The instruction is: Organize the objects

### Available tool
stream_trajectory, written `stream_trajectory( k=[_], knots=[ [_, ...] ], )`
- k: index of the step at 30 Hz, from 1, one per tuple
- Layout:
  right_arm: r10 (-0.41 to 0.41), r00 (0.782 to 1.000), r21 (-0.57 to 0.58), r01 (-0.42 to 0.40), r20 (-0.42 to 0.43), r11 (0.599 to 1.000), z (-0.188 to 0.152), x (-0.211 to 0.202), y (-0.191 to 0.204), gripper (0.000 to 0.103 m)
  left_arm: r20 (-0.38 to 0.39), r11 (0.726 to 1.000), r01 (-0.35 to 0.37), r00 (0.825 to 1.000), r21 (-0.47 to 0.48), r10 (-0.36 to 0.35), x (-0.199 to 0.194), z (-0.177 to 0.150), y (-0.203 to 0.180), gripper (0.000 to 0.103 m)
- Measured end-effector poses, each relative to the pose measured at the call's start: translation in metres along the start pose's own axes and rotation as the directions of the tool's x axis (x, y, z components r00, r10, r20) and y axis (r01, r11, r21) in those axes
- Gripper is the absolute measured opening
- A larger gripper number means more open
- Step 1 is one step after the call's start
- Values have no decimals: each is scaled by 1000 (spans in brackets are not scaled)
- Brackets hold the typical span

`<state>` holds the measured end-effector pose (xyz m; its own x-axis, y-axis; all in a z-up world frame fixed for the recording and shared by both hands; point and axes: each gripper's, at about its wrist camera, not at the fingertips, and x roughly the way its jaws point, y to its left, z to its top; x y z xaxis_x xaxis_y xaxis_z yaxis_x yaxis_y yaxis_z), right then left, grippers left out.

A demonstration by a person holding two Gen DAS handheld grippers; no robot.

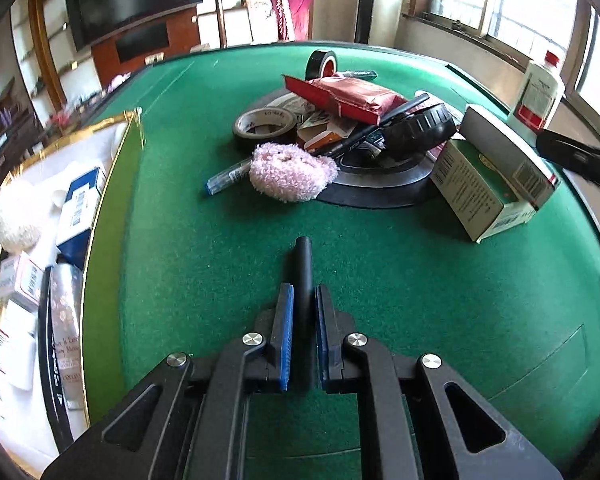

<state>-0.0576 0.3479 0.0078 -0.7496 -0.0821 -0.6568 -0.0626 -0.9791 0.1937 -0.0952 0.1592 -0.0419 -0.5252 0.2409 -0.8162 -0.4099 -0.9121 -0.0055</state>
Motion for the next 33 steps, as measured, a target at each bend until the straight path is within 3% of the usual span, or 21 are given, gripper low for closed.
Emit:
stream_trajectory(
  k=[2,3,8,11,16,19,25,33],
  knots=[
    [-21,999,-40,19,-47,999,4,18,6,41,14,1000,-14,1000,13,14,0,0,-3,9],
    [-37,997,-46,34,-61,998,5,25,7,24,19,1000,-20,1000,20,19,0,-1,-3,9],
    [-71,996,-85,67,-56,994,-5,29,5,24,45,997,-64,997,51,62,-1,1,-12,10],
    [-38,999,-21,37,-21,999,-9,19,-5,24,53,997,-62,997,55,59,0,2,-14,7],
    [58,994,47,-63,97,997,-2,-12,-7,24,52,1000,-9,999,16,8,1,3,-5,7],
    [132,982,24,-137,137,990,-7,-23,8,25,53,1000,9,999,8,-10,0,3,-3,7],
    [227,971,-20,-227,67,974,-23,-9,39,25,54,1000,4,999,13,-4,1,3,-5,8],
    [249,968,31,-250,35,968,-33,-4,35,25,57,997,65,996,-49,-63,2,4,7,8]
  ],
)
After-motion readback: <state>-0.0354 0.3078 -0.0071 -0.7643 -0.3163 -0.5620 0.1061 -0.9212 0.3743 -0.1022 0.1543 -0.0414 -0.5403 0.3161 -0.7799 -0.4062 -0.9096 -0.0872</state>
